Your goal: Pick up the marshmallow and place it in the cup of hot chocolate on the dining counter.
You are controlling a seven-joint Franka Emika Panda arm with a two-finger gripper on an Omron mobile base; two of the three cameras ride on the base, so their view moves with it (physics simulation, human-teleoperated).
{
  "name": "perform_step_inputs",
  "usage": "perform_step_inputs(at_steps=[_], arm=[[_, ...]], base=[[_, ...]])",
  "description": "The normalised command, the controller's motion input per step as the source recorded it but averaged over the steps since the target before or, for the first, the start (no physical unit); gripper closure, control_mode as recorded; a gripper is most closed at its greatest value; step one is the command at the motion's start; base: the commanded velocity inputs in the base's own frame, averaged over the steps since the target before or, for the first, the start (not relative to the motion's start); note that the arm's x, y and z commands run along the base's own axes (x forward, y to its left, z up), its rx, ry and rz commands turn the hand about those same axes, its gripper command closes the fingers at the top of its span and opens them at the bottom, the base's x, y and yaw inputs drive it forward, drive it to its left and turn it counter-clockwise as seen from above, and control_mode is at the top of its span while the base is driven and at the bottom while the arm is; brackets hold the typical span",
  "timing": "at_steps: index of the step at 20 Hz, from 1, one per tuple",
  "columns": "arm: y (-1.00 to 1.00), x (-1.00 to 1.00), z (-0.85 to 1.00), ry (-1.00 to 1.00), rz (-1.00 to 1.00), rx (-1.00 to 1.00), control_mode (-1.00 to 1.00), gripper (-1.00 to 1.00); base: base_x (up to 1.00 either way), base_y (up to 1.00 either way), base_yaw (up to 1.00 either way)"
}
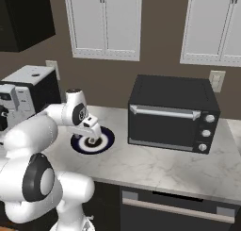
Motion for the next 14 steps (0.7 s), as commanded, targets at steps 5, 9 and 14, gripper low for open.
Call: perform_step_inputs(at_steps=[5,9,14], arm=[[0.0,0.23,-0.18,0.0,0.12,0.0,-1.0,-1.0],[0.0,0.23,-0.21,0.0,0.13,0.0,-1.0,-1.0],[0.0,0.26,-0.25,0.0,0.09,0.0,-1.0,-1.0]], base=[[0.0,0.0,0.0],[0.0,0.0,0.0],[0.0,0.0,0.0]])
